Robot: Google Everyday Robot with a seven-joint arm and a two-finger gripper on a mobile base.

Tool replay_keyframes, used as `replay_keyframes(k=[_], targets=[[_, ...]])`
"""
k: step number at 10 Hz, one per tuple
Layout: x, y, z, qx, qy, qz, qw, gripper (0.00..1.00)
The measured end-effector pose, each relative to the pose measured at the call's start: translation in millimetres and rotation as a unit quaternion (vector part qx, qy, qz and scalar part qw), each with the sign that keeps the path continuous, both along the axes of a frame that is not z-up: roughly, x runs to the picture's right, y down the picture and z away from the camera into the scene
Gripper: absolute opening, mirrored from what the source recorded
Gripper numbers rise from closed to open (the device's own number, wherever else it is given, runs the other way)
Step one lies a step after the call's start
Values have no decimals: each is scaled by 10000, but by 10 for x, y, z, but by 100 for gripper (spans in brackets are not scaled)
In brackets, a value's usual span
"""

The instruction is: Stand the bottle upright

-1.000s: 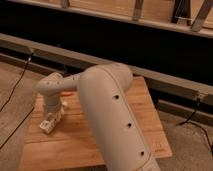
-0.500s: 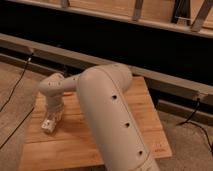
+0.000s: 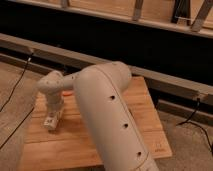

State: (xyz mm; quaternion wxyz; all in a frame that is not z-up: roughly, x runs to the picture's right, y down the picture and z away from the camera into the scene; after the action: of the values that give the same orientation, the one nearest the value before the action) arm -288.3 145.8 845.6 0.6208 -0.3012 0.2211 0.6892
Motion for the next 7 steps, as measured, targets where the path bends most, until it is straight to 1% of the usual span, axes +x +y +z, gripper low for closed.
replay_keyframes(k=[1,3,4,5,7], targets=[[-8,-91,-22,201,-87,-39,9998,0],[20,-224,-85,517,-260,-104,9983,0],[72,-294,-139,717,-397,-185,9965,0],[124,-340,-167,855,-516,-278,9946,0],[265,-423,-212,1129,-824,-537,9887,0]])
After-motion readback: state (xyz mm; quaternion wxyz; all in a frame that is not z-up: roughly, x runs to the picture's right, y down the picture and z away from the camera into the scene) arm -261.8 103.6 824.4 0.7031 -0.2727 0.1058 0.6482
